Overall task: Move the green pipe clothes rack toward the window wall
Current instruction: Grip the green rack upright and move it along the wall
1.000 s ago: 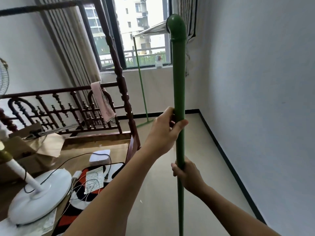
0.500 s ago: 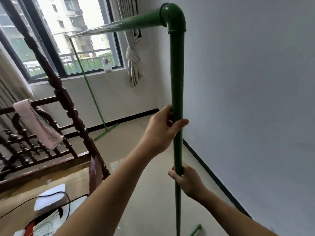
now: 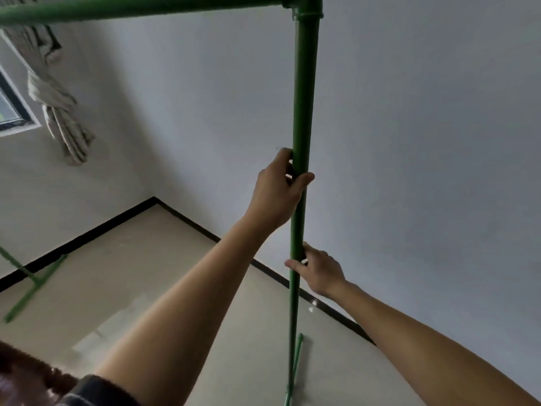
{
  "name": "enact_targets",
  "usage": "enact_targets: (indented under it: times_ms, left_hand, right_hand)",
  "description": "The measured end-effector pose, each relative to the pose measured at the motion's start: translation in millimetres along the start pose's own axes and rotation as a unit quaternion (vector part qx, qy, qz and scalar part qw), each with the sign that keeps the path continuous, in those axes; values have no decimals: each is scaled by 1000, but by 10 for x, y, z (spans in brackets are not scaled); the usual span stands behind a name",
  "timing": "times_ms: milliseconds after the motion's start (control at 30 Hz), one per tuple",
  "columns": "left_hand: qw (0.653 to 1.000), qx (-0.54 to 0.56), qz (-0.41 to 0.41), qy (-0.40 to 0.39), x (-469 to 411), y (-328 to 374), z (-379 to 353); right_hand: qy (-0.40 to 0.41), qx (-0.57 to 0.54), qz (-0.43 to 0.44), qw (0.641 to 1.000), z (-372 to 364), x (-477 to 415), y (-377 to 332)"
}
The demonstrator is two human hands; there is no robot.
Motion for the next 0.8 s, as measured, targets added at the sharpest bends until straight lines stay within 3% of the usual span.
enact_targets:
  times_ms: [500,800]
  left_hand:
    - [999,-13,28,28,-1710,148,-1034]
    - [999,-6,28,33,-2134,198,-1251]
  right_hand:
    - [-6,16,1,1000,806,-1393,1080]
    - [-20,14,18,1000,1003,-1747,1355]
Point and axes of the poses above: each hand's wrist, its own x-axis away from the middle knuckle, its own z-axis out of the back of the hand, y = z × x, the point moved 1 cm from there along -x, towards the middle knuckle, and after that the axes turned 13 degrees about z, right-handed, at the moved point
